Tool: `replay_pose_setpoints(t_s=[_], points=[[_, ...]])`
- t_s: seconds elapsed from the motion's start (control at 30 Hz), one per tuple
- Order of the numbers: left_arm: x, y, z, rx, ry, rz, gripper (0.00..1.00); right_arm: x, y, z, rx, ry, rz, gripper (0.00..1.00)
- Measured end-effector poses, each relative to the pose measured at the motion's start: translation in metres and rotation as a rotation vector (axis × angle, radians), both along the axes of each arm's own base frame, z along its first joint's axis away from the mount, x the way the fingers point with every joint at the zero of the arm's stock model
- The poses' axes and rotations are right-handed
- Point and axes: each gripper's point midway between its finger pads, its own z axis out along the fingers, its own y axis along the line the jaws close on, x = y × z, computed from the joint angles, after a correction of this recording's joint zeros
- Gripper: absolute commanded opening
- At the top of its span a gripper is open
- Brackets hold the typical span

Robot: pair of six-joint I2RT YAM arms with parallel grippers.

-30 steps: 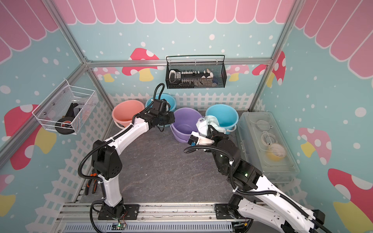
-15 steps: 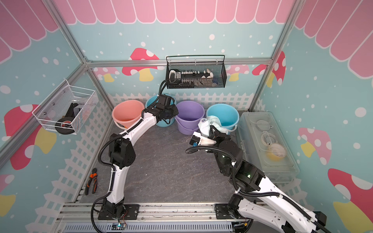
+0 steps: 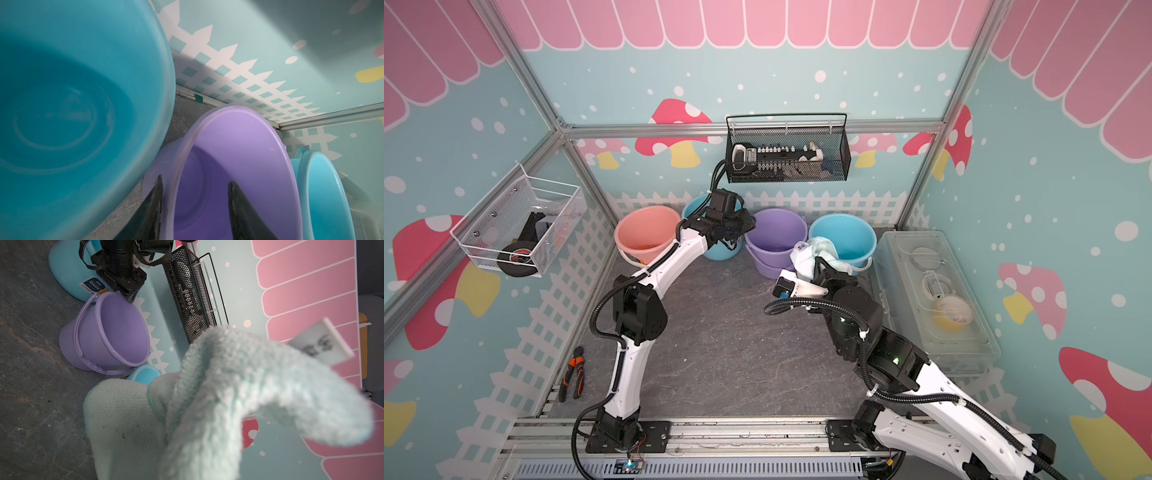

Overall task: Wipe the inside of the bucket with a cloth
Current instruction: Place the bucket at the center of the board.

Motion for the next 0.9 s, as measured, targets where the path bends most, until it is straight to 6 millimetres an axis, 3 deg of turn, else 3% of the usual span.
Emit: replay_pose_setpoints(t_s=[0.1,0.23,0.37,0.47,0.57,0.67,0.8,0.9], points=[[-0.008,0.006,0.007,0.029,-0.001,-0.006,0.49,0.001,0.005,0.000,0.030,0.011,0.011,0.00],[-0.023,0.023,0.035,0.062,-0.034,-0.004,0.49,0.007,0.015,-0.008,0.093,0.049,0.020,0.00],[-0.037,0.059,0.071,0.079,-0.079,0.034,0.48,0.023,0.024,-0.022,0.174,0.114,-0.015,0.00],[-0.044,0.095,0.084,0.088,-0.090,0.086,0.45,0.036,0.029,-0.033,0.250,0.165,-0.046,0.00],[-0.051,0.129,0.079,0.097,-0.062,0.155,0.44,0.045,0.032,-0.040,0.309,0.199,-0.063,0.00],[-0.055,0.152,0.058,0.088,0.000,0.244,0.44,0.051,0.035,-0.045,0.340,0.223,-0.068,0.00],[-0.062,0.161,0.027,0.040,0.097,0.345,0.50,0.054,0.041,-0.051,0.346,0.244,-0.063,0.00],[-0.062,0.160,0.015,-0.020,0.145,0.401,0.54,0.057,0.042,-0.053,0.344,0.251,-0.063,0.00]])
